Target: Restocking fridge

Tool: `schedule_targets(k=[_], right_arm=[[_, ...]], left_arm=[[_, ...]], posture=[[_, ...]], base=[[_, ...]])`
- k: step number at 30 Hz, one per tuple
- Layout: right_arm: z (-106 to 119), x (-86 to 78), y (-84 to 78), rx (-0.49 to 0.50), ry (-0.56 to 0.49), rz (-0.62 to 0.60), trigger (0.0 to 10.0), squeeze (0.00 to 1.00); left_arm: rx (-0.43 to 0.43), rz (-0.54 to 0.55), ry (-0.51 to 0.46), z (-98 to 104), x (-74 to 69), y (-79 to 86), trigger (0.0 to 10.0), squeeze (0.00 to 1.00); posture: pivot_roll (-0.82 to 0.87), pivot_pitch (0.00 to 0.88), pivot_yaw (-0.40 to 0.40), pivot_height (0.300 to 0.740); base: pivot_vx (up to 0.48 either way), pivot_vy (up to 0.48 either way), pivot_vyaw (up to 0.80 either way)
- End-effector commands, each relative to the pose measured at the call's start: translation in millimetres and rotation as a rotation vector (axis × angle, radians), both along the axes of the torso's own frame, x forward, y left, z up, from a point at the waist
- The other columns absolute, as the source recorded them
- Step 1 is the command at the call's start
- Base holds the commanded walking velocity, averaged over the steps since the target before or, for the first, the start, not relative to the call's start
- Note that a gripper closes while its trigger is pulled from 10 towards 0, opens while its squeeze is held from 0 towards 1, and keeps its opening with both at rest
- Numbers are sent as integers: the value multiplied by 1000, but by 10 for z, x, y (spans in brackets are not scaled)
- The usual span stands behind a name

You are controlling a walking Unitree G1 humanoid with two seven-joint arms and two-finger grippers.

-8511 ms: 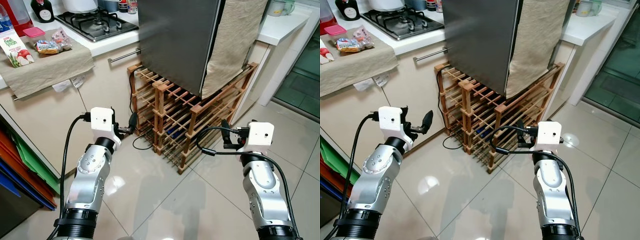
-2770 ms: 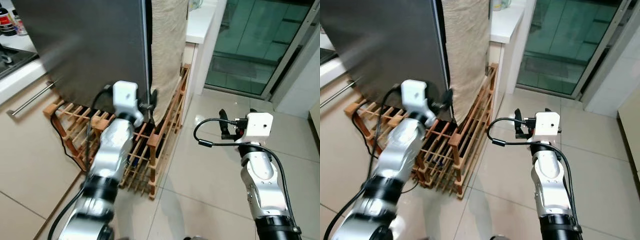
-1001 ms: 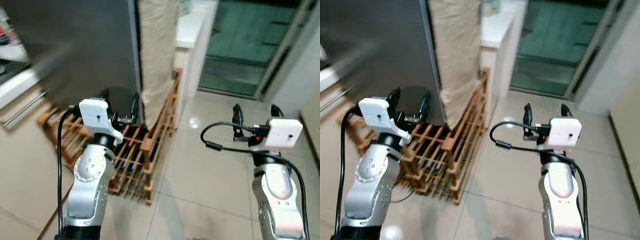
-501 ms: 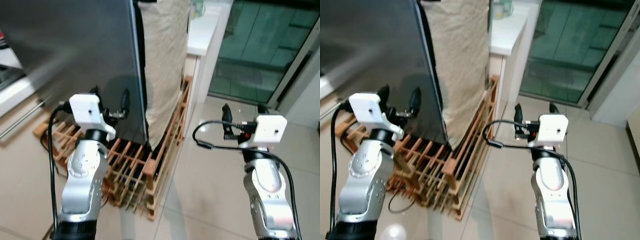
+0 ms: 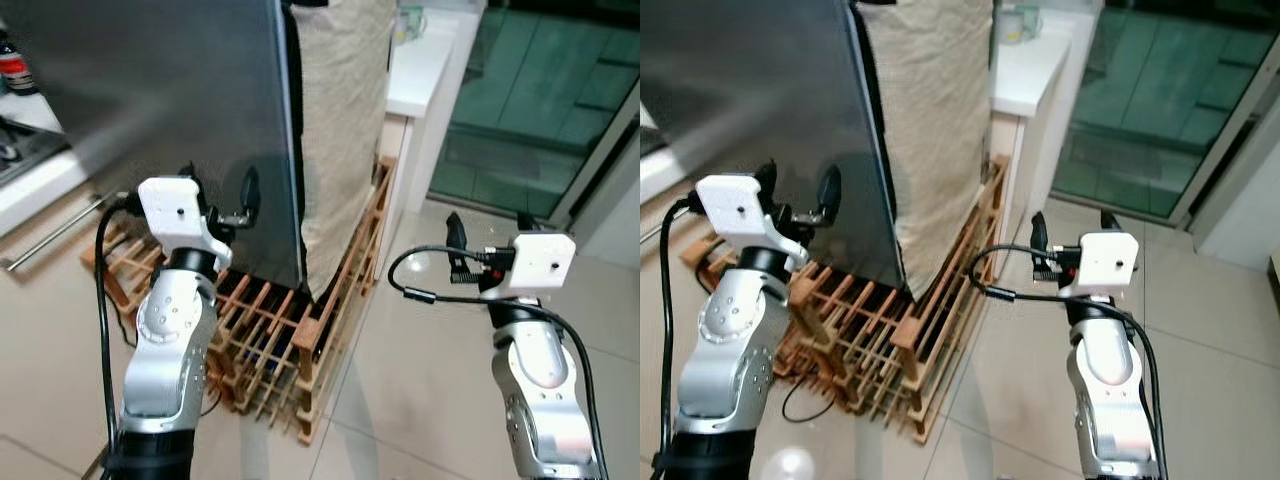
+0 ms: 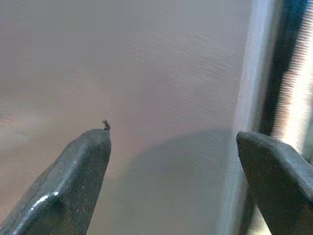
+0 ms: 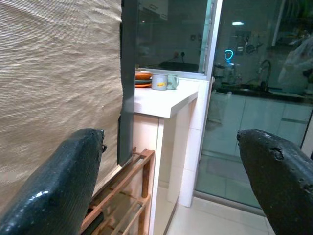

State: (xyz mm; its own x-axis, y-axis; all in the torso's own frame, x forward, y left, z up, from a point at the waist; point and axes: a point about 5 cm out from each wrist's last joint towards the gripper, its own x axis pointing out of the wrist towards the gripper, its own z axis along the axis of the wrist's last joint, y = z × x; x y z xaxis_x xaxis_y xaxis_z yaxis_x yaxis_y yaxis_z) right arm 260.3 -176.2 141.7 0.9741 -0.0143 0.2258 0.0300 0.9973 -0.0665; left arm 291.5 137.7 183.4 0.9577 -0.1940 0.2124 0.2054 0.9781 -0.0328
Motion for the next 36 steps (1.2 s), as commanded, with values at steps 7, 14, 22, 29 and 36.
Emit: schedule_targets(k=[7,14,22,29,36], right_arm=[[-91,3,-91,20,43,-32,10000,0],[-179,0,-113,21,80,-24,10000,0],[-219,-11,-157,13,94,-32,10000,0],[-274,-23,-208,2,110,-43,10000,0],[-283,-26,-215,-1,114,-44,10000,0]], left_arm=[[19,-165,96,-31,88,-235,10000,0],[-38,-70,83,79,266,-213,10000,0],[-107,-130,97,131,283,-322,10000,0],[-99,-164,105,120,223,-368,10000,0],[-93,-172,114,96,196,-364,10000,0]], posture=[[-31,0,31,727],[-42,0,33,727],[-53,0,42,727],[-54,0,43,727],[-52,0,41,727]], base=[[0,0,0],[0,0,0],[0,0,0],[0,0,0],[0,0,0]])
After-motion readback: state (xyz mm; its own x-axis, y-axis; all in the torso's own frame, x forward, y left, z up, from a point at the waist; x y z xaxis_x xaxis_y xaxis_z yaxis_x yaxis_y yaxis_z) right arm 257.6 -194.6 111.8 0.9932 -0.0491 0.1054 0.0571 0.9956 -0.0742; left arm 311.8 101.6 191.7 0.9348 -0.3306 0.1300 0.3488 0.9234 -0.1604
